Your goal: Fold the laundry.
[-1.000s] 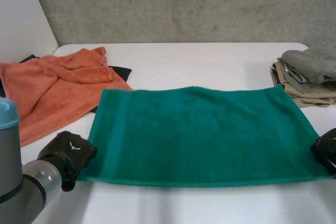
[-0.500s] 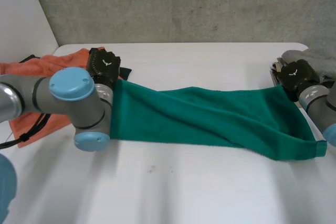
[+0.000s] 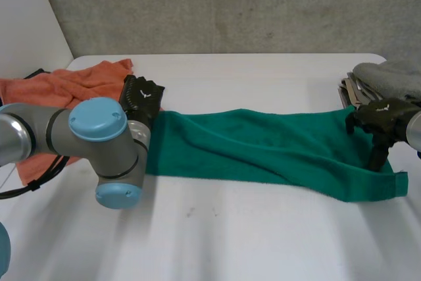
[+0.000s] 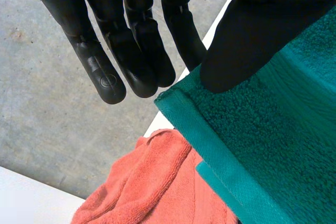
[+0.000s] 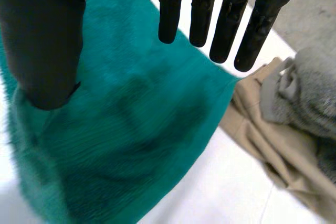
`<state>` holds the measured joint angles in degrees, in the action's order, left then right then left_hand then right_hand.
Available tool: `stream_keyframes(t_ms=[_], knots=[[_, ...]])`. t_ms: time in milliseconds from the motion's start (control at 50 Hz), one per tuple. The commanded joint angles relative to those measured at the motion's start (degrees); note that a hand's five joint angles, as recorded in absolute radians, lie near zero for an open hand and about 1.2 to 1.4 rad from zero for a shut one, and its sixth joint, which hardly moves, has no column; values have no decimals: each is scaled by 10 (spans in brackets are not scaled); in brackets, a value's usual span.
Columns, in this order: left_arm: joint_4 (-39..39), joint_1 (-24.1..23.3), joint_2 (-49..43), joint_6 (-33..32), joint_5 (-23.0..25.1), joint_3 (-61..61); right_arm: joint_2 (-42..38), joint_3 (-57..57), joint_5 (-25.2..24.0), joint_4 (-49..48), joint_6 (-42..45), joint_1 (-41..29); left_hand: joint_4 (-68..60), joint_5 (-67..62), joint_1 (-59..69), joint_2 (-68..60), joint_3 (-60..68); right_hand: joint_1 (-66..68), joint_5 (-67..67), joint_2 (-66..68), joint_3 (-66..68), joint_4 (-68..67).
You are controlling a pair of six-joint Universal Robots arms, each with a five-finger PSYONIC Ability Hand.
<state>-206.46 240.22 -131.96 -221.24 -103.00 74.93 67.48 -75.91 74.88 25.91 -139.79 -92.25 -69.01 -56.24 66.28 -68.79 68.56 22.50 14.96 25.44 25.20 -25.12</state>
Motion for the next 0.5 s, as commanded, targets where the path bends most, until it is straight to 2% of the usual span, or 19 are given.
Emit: stream_keyframes(t_ms=[20, 260, 320, 400, 500], knots=[[1, 1, 8, 0, 0, 7, 12, -43, -4, 57, 3, 12, -110, -138, 137, -112, 114, 42, 18, 13, 15, -16], [1, 1, 8, 0, 0, 7, 25, -73, -6, 58, 5, 12, -110, -138, 137, -112, 114, 57, 33, 28, 30, -31], [1, 1, 8, -1, 0, 7, 47, -59, -5, 59, 6, 11, -110, -138, 137, -112, 114, 61, 36, 31, 34, -35], [1, 2, 8, -1, 0, 7, 115, -39, -3, 64, 2, 7, -110, -138, 137, -112, 114, 66, 41, 36, 39, -40], [0, 5, 8, 0, 1, 0, 134, -51, -3, 75, 0, 8, -110, -138, 137, -112, 114, 66, 41, 36, 39, -40]])
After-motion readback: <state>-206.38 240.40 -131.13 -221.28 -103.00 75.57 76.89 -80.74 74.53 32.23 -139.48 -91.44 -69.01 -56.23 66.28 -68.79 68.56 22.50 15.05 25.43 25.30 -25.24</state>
